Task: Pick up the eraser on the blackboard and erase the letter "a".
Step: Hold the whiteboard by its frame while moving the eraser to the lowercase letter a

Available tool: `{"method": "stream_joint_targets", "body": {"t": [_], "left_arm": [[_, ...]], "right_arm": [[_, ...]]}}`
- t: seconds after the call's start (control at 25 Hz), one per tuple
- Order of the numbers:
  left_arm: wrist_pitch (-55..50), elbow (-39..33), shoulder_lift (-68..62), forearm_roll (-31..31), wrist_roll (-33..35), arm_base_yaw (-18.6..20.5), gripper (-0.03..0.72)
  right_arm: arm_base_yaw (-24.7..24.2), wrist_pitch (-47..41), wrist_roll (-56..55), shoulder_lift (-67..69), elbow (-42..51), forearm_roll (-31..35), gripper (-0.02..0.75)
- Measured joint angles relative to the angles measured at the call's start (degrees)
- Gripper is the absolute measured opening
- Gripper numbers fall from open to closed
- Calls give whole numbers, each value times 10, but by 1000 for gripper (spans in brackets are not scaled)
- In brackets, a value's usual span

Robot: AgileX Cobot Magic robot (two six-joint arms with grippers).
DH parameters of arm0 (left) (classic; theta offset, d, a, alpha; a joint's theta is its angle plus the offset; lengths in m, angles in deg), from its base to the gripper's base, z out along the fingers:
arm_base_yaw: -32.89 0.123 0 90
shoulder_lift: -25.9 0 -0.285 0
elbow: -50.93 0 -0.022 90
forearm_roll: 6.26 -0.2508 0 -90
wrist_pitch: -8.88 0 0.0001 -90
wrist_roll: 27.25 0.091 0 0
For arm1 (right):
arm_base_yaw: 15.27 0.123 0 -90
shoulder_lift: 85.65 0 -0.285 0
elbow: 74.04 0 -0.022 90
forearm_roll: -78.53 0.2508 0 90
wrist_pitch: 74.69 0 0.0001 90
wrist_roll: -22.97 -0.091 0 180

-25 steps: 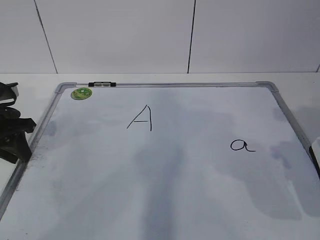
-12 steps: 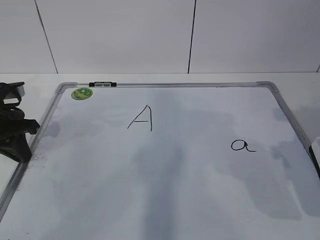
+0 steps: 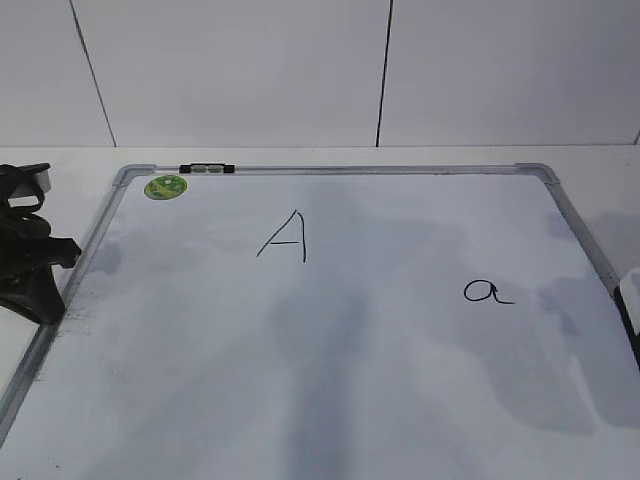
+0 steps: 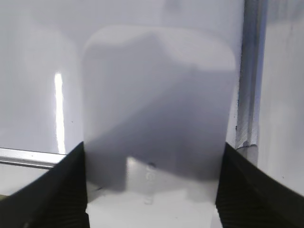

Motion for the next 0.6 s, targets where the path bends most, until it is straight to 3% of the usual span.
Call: {"method": "stream_joint_targets", "body": {"t": [0.6], "left_arm": [[0,0,0,2,-1,0,40]], "right_arm": [[3,6,-1,81,-76,-6,561]]}}
